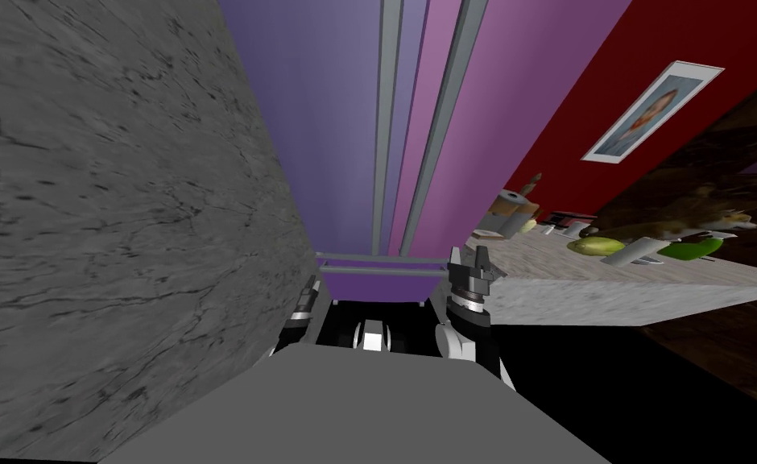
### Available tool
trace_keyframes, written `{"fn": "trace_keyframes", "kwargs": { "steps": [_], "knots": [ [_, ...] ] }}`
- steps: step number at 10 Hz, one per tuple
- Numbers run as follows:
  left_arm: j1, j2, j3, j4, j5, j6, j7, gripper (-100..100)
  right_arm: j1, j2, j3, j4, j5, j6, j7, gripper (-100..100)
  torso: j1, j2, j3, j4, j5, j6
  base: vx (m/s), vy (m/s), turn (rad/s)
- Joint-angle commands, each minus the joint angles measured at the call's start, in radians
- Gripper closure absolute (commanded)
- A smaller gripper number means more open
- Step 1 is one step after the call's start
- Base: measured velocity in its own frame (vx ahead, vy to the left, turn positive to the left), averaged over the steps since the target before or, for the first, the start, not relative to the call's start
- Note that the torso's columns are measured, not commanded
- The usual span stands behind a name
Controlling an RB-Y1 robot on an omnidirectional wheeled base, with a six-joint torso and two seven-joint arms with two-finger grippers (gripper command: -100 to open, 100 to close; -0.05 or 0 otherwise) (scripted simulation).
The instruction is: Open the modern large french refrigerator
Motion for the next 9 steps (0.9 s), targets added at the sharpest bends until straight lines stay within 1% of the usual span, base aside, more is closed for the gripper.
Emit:
{"fn": "trace_keyframes", "kwargs": {
  "steps": [1, 2, 3, 4, 5, 6, 7, 8, 9],
  "knots": [
    [-0.006, -0.004, -0.004, 0.058, -0.005, -0.022, -0.006, -100, 0.0, 0.0, 0.0, 0.0, 0.0, 0.0, 0.0, 0, 0.0, 0.001, 0.001, 0.001, 0.0, 0.0, 0.066, 0.002, -0.007],
    [-0.016, -0.007, -0.007, 0.096, -0.01, -0.045, -0.01, -100, 0.0, 0.0, 0.0, 0.0, 0.0, 0.0, 0.0, 0, 0.0, 0.003, 0.002, 0.001, 0.0, 0.0, 0.08, 0.001, -0.016],
    [-0.016, -0.007, -0.007, 0.11, -0.01, -0.045, -0.01, -100, 0.0, 0.0, 0.0, 0.0, 0.0, 0.0, 0.0, 0, 0.0, 0.002, 0.001, 0.001, 0.0, 0.0, 0.067, 0.001, -0.009],
    [-0.026, -0.011, -0.01, 0.14, -0.015, -0.067, -0.014, -100, 0.0, 0.0, 0.0, 0.0, 0.0, 0.0, 0.0, 0, 0.0, 0.001, 0.001, 0.0, 0.0, 0.0, 0.084, 0.01, -0.012],
    [-0.026, -0.011, -0.01, 0.16, -0.015, -0.067, -0.014, -100, 0.0, 0.0, 0.0, 0.0, 0.0, 0.0, 0.0, 0, 0.001, 0.0, 0.0, 0.0, 0.0, 0.0, 0.073, 0.008, -0.011],
    [-0.035, -0.017, -0.013, 0.19, -0.019, -0.088, -0.018, -100, 0.0, 0.0, 0.0, 0.0, 0.0, 0.0, 0.0, 0, 0.0, 0.001, 0.0, 0.0, 0.0, 0.0, 0.078, -0.001, -0.015],
    [-0.035, -0.017, -0.013, 0.209, -0.019, -0.088, -0.018, -100, 0.0, 0.0, 0.0, 0.0, 0.0, 0.0, 0.0, 0, 0.0, 0.0, 0.0, 0.0, 0.0, 0.0, 0.063, 0.001, -0.009],
    [-0.044, -0.023, -0.016, 0.241, -0.024, -0.107, -0.022, -100, 0.0, 0.0, 0.0, 0.0, 0.0, 0.0, 0.0, 0, 0.0, 0.001, 0.001, 0.0, 0.0, 0.0, 0.08, 0.001, -0.015],
    [-0.044, -0.023, -0.016, 0.255, -0.024, -0.107, -0.022, -100, 0.0, 0.0, 0.0, 0.0, 0.0, 0.0, 0.0, 0, 0.0, 0.0, 0.001, 0.0, 0.0, 0.0, 0.069, -0.001, -0.008]
  ]
}}
